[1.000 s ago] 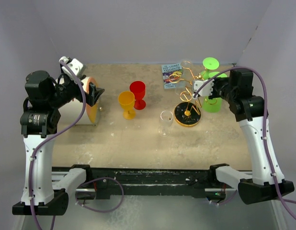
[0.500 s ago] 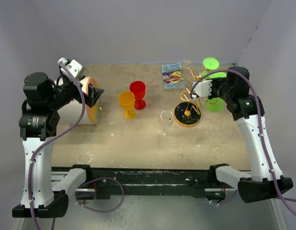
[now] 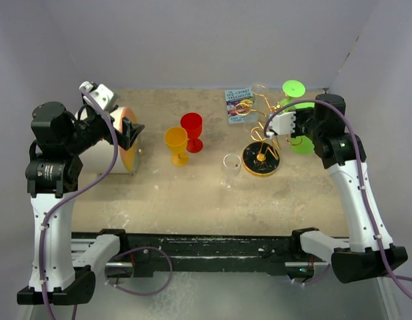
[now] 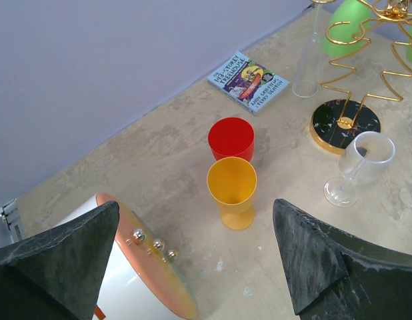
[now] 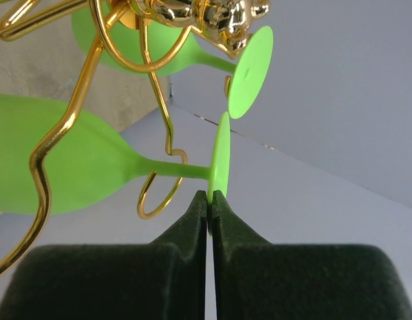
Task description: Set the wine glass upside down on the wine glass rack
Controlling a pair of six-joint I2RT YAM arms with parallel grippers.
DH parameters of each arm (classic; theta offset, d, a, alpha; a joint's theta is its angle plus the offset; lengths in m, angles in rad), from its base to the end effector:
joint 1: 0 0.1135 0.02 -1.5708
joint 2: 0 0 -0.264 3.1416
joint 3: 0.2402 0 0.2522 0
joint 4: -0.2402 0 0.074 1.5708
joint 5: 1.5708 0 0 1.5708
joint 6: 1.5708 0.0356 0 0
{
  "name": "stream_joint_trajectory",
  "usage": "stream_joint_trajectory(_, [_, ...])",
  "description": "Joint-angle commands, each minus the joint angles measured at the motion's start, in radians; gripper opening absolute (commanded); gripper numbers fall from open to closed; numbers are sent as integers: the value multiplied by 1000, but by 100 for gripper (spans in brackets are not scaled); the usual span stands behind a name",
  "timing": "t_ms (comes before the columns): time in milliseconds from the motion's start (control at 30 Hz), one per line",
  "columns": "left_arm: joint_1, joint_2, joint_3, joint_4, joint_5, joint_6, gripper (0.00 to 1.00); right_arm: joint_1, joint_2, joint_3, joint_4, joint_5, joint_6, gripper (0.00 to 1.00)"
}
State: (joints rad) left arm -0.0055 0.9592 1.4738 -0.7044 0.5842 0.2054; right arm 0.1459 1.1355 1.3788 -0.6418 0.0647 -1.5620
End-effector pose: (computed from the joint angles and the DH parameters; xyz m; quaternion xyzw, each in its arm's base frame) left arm 0.1538 -0.0205 0.4829 0.2601 0.7149 -0.1600 0.6291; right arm 0.2308 0.0316 0.4276 -0.6160 0.5605 -0.3800 0.4025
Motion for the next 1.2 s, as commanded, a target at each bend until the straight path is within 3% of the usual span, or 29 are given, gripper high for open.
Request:
stream_joint_trajectory(0, [11, -16, 5, 29, 20, 19, 99, 4, -31, -20, 67, 76, 24, 0])
stream_joint_trajectory(333, [10, -19, -3, 30, 23, 21, 99, 4, -45, -64, 71, 151, 107, 0])
stream_joint_trajectory(1167, [10, -17, -15, 36, 29, 27, 99, 5, -55, -95, 58, 175, 237, 19])
